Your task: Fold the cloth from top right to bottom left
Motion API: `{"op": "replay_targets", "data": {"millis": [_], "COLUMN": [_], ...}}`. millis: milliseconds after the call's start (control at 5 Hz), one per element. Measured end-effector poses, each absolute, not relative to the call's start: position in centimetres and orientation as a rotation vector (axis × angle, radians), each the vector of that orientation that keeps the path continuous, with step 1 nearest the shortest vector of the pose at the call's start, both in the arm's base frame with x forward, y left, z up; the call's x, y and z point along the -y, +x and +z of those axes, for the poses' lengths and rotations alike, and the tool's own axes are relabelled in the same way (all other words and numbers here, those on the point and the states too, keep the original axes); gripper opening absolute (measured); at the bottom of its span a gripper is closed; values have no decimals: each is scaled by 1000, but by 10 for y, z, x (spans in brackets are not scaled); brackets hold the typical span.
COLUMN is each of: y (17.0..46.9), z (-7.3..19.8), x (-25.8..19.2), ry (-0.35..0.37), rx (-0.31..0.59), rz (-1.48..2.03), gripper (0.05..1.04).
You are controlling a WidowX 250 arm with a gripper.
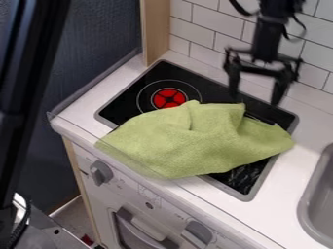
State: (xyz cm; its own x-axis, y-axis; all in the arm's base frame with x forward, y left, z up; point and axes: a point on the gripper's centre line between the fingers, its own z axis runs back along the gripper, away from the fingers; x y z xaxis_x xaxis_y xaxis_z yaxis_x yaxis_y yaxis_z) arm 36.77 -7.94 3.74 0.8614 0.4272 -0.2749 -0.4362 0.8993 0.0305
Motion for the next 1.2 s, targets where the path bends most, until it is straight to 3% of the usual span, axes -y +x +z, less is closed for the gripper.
{"op": "replay_targets", "data": {"millis": [400,800,1200], "y": [382,391,397], "z": [8,-17,-24], "x": [109,104,95], "ry": [-67,-115,-95], "rx": [-250,-205,-236], "rz": [496,660,704], "gripper": [999,950,364]}}
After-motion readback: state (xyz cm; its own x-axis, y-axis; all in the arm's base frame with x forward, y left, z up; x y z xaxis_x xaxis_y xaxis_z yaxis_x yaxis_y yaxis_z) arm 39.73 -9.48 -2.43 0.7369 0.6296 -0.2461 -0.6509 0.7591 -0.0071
